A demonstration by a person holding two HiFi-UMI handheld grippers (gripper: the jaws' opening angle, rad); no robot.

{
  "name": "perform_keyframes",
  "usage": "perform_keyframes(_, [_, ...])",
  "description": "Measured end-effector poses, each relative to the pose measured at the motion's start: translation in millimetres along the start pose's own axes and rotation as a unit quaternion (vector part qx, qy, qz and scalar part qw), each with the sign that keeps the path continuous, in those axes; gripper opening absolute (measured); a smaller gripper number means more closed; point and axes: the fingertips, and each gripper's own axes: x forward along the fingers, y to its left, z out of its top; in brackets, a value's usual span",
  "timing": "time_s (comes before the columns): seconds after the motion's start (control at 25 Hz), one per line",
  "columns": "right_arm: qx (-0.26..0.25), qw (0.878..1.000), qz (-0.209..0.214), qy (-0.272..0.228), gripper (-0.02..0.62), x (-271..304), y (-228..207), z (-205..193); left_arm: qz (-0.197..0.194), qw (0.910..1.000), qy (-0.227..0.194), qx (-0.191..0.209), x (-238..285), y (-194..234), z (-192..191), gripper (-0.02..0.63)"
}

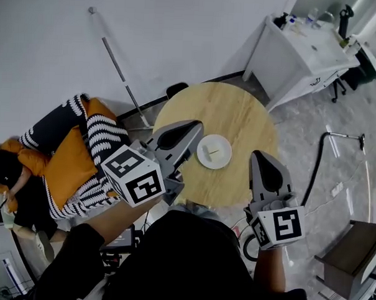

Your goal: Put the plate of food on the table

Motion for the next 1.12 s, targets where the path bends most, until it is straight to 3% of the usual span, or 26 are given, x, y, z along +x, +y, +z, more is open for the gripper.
perform_keyframes(0.2, [0.003,1.0,-0.014,-0.022,0.009,-15,-5,16,-0.003,0.9995,-0.008,0.029,0,-9,12,0.006])
perform_keyframes(0.4, [0.041,0.998,-0.023,-0.043,0.009,-24,-9,11,0.007,0.9975,-0.007,0.07,-5,-12,11,0.006])
perform_keyframes(0.64, [0.044,0.997,-0.031,-0.051,0.009,-21,-15,11,0.014,0.9936,0.002,0.112,-2,-15,12,0.006])
perform_keyframes(1.12, [0.047,0.997,-0.034,-0.053,0.009,-14,-23,22,0.017,0.9922,-0.002,0.123,6,-17,22,0.006])
